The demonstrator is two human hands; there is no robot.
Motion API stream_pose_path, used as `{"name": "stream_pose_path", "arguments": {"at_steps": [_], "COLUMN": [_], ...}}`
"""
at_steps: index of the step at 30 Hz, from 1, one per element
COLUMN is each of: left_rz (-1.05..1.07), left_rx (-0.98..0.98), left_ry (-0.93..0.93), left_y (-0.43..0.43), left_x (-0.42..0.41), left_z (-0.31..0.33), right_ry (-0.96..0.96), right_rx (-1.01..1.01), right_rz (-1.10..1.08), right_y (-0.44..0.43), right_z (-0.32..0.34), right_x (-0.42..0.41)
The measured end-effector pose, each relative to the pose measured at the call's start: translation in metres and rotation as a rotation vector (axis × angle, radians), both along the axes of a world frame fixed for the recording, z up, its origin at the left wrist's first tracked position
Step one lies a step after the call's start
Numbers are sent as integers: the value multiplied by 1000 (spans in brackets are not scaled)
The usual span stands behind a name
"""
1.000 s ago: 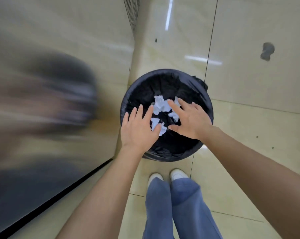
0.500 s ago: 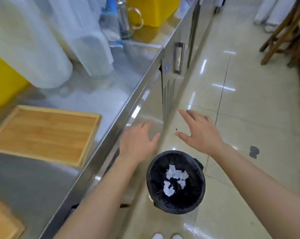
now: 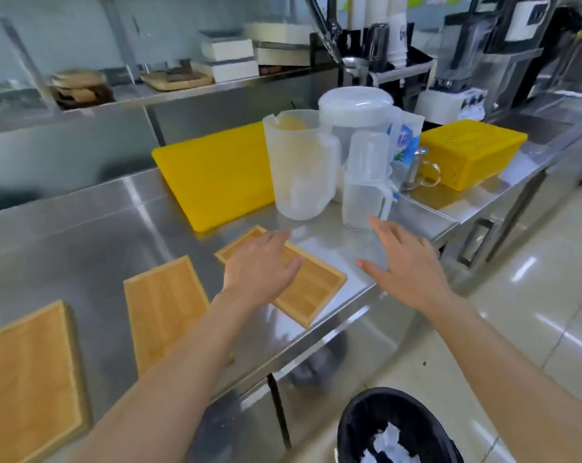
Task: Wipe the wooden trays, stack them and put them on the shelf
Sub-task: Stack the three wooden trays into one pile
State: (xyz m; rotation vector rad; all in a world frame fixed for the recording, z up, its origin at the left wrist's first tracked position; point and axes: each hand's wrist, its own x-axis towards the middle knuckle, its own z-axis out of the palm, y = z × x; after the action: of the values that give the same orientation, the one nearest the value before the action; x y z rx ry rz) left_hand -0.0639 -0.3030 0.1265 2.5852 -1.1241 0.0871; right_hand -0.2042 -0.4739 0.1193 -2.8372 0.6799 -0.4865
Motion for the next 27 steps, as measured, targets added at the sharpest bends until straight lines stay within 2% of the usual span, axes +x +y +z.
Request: {"name": "stream_pose_path", "arguments": {"at_steps": [7, 11, 14, 19, 23, 27], "left_rz": [255, 402, 480, 519, 609, 644], "left_rx": [-46, -79, -107, -232, -321, -433], "left_ry": [99, 188, 299, 583, 731, 951], "left_y": [120, 176, 204, 223, 218, 199], "left_x": [57, 80, 89, 77, 61, 46], "left_z": [-8, -27, -49, -82, -101, -111], "right_ry": [56, 98, 165, 234, 356, 379], "right_rx": [18, 46, 144, 305, 528, 566], "right_rz": [182, 252, 258, 190, 91, 109], "right_y": [80, 126, 158, 192, 207, 226], "right_z": [7, -12, -34, -78, -103, -111], "right_x": [92, 141, 165, 177, 176, 175]}}
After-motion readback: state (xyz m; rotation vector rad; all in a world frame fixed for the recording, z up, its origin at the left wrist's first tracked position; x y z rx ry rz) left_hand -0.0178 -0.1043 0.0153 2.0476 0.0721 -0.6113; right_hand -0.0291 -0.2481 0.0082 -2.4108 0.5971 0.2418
